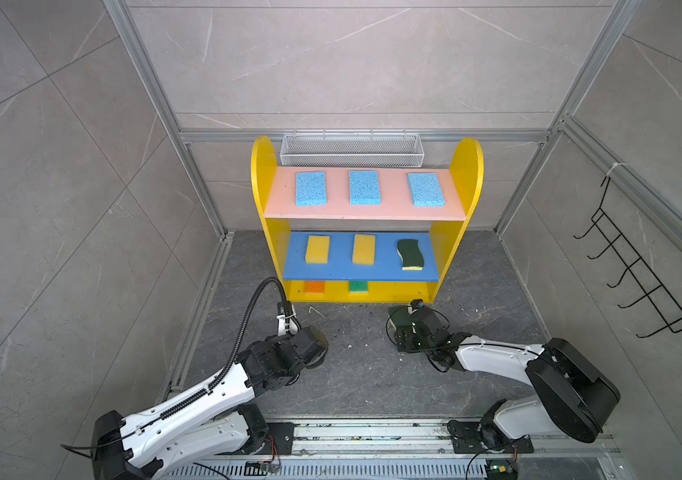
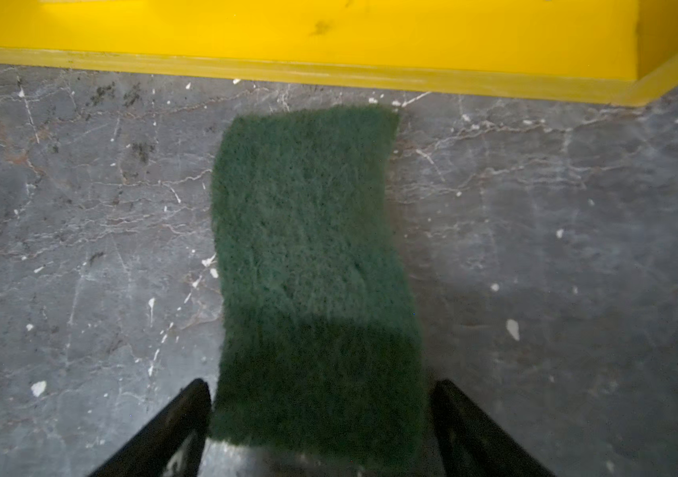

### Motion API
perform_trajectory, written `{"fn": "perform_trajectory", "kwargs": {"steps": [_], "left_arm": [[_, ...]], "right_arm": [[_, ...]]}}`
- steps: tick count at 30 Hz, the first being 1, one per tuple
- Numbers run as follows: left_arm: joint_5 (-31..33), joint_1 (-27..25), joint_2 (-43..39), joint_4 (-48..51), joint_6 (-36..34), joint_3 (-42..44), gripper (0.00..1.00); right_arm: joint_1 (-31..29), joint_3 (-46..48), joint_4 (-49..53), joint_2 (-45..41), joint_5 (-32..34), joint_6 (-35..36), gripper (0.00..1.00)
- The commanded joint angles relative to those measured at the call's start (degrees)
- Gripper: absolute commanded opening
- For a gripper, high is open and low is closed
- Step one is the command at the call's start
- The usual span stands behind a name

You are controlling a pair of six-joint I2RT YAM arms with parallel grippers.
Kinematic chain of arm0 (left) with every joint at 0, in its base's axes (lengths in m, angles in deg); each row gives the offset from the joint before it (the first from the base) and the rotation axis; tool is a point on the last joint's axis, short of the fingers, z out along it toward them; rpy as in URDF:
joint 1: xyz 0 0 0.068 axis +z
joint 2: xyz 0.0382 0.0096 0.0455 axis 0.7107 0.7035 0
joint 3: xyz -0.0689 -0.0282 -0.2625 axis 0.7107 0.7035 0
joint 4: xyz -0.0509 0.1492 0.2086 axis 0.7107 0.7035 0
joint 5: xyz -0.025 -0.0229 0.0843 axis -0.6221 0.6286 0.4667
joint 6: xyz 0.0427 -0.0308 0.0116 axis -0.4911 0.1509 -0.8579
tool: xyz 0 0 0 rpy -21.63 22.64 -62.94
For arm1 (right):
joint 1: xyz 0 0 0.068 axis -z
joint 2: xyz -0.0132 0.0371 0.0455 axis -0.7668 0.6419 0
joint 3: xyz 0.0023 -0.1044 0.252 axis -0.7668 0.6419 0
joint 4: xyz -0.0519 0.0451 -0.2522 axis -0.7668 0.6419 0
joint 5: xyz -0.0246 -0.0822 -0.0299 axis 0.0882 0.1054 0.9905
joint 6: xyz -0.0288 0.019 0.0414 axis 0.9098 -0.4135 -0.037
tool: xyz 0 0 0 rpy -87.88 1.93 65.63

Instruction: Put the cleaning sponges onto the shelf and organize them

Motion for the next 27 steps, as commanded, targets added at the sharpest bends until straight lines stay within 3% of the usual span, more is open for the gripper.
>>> {"fn": "perform_trajectory", "kwargs": {"steps": [1,13,19,27], "left_arm": [[1.93,-0.04,0.43,-0.84,0.54,-0.84,0.84],[2.09,0.2,-0.15,-0.99,-0.02,-0.58,0.84],[2.11,0.19,-1.47,-0.97,0.33,0.43,0.84],[2.2,0.15,-4.38,-0.93,0.44,2.63,0.84]], "right_arm": [[0.11,-0.93,1.55,1.2,1.35,-0.12,0.85],[0.15,-0.71,-0.6,5.06,1.21,-2.88,0.64],[0.13,0.7,-0.87,2.11,1.11,-4.51,0.58],[0.08,5.75,-6.17,-4.8,0.85,-12.56,0.54]]}}
